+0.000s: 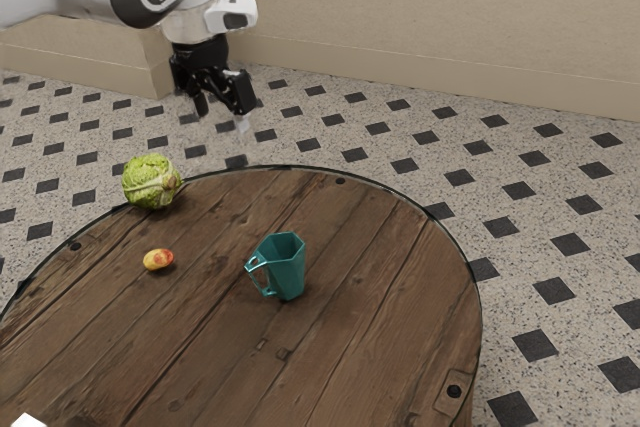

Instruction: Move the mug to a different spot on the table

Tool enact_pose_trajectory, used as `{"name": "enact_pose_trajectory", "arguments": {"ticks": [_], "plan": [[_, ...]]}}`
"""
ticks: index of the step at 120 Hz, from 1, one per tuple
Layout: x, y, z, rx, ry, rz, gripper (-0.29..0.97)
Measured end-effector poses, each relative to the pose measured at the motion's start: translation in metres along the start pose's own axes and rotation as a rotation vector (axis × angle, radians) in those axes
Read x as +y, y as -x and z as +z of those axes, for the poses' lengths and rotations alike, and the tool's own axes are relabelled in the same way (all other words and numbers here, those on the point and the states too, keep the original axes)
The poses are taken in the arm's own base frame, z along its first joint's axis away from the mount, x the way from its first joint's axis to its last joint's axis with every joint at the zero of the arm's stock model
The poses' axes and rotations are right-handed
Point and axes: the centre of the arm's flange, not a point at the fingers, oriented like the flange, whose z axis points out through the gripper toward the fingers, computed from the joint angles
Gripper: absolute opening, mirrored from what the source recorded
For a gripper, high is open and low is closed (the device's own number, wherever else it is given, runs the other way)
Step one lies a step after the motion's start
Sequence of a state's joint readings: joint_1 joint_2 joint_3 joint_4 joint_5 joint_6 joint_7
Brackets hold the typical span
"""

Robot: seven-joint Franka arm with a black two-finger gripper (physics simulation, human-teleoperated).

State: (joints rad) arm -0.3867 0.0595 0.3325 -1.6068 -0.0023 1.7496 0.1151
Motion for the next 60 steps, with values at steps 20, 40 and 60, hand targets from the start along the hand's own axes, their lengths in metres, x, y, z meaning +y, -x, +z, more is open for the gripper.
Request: {"name": "enact_pose_trajectory", "arguments": {"ticks": [20,40,60], "plan": [[0.013,0.008,0.033,-0.082,0.01,0.043,0.68],[0.015,0.043,0.152,-0.239,0.038,0.118,0.68],[0.0,0.068,0.209,-0.221,0.068,0.237,0.68]]}}
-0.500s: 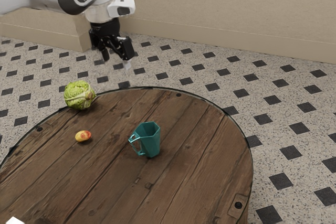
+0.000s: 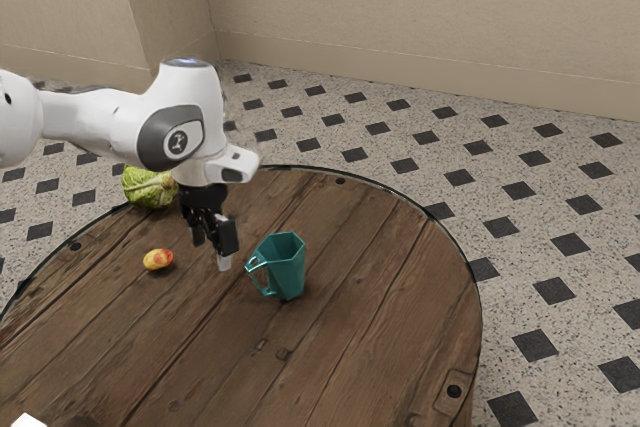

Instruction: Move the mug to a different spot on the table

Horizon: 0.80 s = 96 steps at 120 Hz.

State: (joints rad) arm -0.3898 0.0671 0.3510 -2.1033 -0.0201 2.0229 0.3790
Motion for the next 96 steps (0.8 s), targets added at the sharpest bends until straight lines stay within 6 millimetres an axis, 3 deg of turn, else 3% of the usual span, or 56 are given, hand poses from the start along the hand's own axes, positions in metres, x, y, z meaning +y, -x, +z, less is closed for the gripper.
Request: {"name": "enact_pose_trajectory", "arguments": {"ticks": [31,68,96], "plan": [[-0.002,-0.023,0.044,0.091,0.004,0.205,0.68],[0.001,-0.038,0.048,0.169,-0.022,0.373,0.68],[0.002,-0.041,0.06,0.197,-0.002,0.4,0.68]]}}
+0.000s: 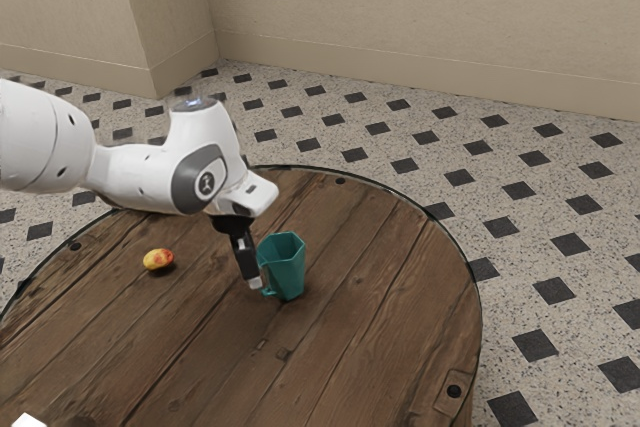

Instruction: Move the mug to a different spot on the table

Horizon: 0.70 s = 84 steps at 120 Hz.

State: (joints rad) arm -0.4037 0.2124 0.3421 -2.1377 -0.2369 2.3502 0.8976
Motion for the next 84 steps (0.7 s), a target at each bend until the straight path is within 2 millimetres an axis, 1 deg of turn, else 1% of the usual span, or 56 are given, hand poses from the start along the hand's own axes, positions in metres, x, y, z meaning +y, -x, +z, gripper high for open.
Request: {"name": "enact_pose_trajectory", "arguments": {"ticks": [24,36,80,84], "plan": [[-0.001,0.001,0.007,0.003,-0.004,0.023,0.68],[0.003,0.006,0.01,0.001,0.003,0.032,0.68],[0.003,0.007,0.011,0.011,-0.007,0.001,0.68],[0.003,0.007,0.011,0.012,-0.008,-0.003,0.66]]}}
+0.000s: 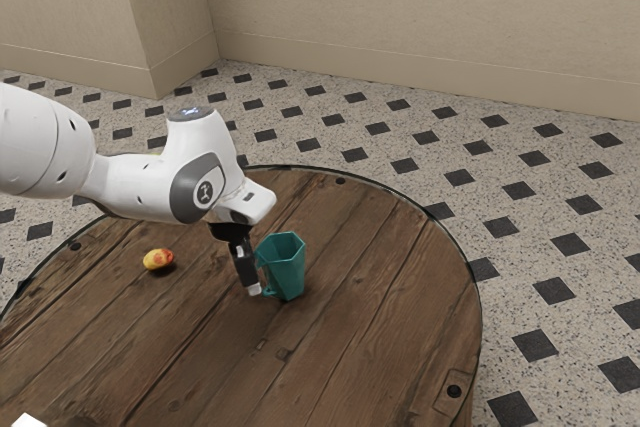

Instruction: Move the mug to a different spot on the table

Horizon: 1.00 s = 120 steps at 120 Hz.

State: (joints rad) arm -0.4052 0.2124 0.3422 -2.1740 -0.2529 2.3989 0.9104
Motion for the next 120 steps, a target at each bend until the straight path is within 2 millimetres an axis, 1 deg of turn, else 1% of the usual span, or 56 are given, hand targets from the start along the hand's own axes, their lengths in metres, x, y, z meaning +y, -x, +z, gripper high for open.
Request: {"name": "enact_pose_trajectory", "arguments": {"ticks": [8,29,43,60,72,76,94,108,112,120], "plan": [[0.0,0.0,0.0,0.001,-0.001,-0.008,0.58],[0.001,-0.001,0.0,0.003,-0.003,-0.027,0.27],[0.001,-0.001,0.002,0.002,-0.005,-0.04,0.13],[0.003,0.004,0.01,-0.007,-0.007,-0.06,0.08],[0.003,0.003,0.008,0.0,-0.017,-0.071,0.04],[0.003,0.003,0.006,0.004,-0.02,-0.074,0.05],[0.002,-0.003,-0.012,0.041,-0.046,-0.078,0.02],[0.004,-0.004,-0.031,0.074,-0.063,-0.081,-0.01],[0.007,-0.002,-0.035,0.08,-0.062,-0.083,-0.02],[0.019,0.013,-0.041,0.092,-0.049,-0.093,-0.04]]}}
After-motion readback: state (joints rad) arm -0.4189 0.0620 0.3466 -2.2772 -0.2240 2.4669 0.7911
